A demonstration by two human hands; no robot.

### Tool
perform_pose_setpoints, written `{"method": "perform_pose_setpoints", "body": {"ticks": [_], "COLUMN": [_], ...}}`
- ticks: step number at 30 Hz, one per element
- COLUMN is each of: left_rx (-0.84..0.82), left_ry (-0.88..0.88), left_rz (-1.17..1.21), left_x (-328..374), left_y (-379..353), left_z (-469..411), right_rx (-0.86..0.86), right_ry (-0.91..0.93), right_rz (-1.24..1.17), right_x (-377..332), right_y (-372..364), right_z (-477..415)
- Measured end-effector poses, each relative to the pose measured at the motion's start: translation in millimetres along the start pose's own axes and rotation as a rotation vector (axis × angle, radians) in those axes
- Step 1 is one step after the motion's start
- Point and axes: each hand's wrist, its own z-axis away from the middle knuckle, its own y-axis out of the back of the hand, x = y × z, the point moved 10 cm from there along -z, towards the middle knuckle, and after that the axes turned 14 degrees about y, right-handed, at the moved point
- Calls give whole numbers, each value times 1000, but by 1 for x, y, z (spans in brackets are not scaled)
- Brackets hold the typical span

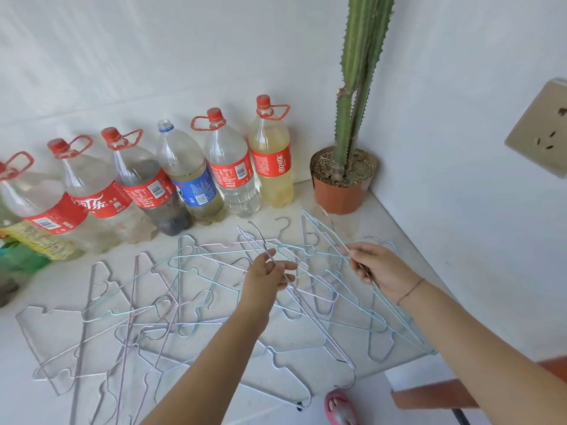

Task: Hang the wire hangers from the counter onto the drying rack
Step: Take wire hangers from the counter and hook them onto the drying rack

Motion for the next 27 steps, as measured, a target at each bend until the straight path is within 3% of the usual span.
{"method": "perform_pose_setpoints", "body": {"ticks": [8, 18, 27], "left_rx": [181, 595, 1011], "left_ry": [-95, -127, -152], "left_rz": [151, 387, 564], "left_x": [14, -6, -74], "left_y": [76, 180, 198], "left_z": [49, 177, 341], "right_rx": [-181, -699, -1140], "right_ry": [3, -83, -161], "right_rz": [-143, -209, -222], "right_x": [-46, -69, -82], "right_y": [-95, -254, -322], "right_z": [16, 66, 189]}}
